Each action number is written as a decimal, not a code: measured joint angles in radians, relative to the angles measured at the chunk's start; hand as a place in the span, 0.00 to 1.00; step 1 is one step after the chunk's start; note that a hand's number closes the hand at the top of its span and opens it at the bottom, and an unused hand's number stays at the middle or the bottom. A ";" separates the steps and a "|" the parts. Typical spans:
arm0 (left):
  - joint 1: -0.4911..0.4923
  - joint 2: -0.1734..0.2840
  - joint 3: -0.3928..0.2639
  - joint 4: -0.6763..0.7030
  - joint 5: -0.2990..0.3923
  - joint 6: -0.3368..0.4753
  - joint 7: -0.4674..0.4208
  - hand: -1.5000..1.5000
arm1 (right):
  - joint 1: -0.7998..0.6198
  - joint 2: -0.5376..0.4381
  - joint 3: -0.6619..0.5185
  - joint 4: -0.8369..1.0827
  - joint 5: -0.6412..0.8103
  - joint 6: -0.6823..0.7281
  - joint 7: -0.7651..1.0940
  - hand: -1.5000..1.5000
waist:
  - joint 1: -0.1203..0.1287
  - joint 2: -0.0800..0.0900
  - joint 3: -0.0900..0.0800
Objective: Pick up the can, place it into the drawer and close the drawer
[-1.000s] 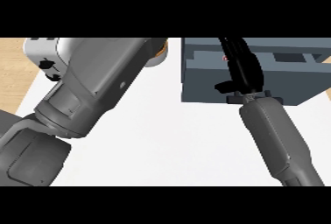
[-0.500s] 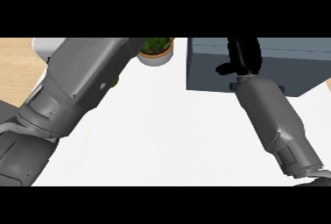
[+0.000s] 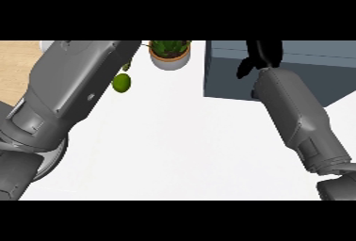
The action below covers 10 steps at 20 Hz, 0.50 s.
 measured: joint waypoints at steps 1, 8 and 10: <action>0.020 0.005 0.000 -0.017 0.001 -0.003 0.000 0.00 | -0.011 -0.005 -0.004 0.014 -0.002 0.008 -0.008 0.00 | 0.003 0.002 0.001; 0.090 0.050 -0.006 -0.112 0.002 -0.022 0.031 0.00 | -0.059 -0.008 -0.056 0.057 -0.047 0.034 -0.083 0.00 | 0.004 0.005 0.005; 0.110 0.073 -0.004 -0.139 0.003 -0.034 0.038 0.00 | -0.078 -0.014 -0.084 0.044 -0.080 0.055 -0.114 0.00 | 0.003 -0.004 0.000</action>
